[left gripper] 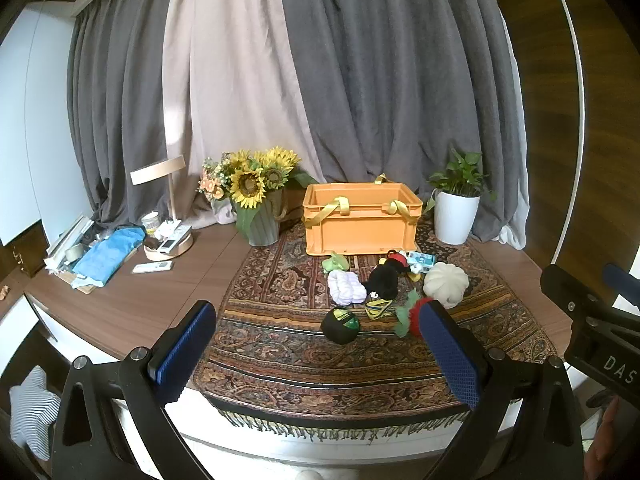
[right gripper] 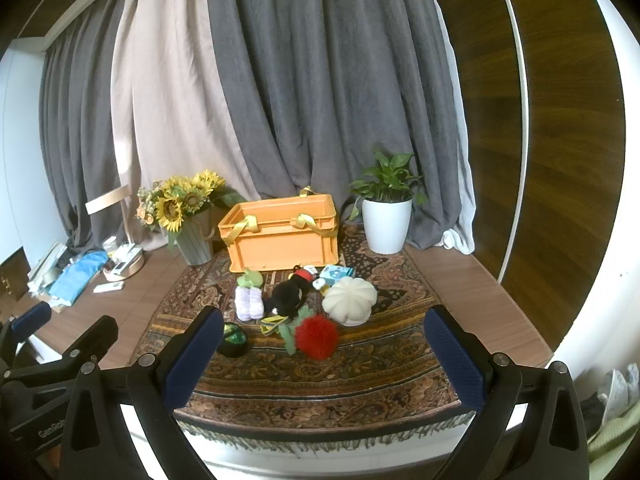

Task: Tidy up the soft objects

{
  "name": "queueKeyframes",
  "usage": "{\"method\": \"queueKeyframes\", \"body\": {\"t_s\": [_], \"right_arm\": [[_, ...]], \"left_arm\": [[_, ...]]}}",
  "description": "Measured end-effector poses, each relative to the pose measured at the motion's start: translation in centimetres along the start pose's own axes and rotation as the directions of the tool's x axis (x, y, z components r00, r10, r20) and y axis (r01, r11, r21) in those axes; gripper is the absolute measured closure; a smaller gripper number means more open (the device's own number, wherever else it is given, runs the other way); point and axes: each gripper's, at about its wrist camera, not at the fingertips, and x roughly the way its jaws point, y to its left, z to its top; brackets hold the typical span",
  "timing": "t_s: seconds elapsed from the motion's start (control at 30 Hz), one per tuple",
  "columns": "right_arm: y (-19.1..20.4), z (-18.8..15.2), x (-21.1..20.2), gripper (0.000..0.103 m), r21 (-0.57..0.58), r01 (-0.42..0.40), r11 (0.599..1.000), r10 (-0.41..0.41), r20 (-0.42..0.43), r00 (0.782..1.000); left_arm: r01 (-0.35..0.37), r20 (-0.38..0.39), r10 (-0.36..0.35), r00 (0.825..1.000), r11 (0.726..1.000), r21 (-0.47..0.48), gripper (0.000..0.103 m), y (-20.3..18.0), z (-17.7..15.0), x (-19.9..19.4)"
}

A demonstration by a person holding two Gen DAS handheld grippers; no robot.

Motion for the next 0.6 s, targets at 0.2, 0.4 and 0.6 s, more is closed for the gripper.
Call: {"method": "queueKeyframes", "body": {"t_s": [0.2, 0.4, 0.6], "right_arm": [[0.08, 0.19, -0.15, 0.002, 0.002, 0.0, 1.0, 0.0, 0.0, 1.0], [-0.02, 0.3, -0.35, 0.002, 0.0, 0.0, 1.0, 0.0, -0.001, 1.0], [-0.14, -0.03, -0.08, 0.002, 0.002, 0.001, 1.0, -0.001, -0.001, 1.0]], "left_arm": [[0.005, 0.004, -0.005, 1.0, 1.0, 0.003, 0.0, -0.14, 0.24, -0.06], [0.009, 0.0, -0.009, 1.0, 1.0, 0.003, 0.0, -0.15, 0.42, -0.01], [0.008, 0.003, -0.008, 1.0, 1.0, 0.003, 0.0, -0.16, 0.13, 0.0]]}}
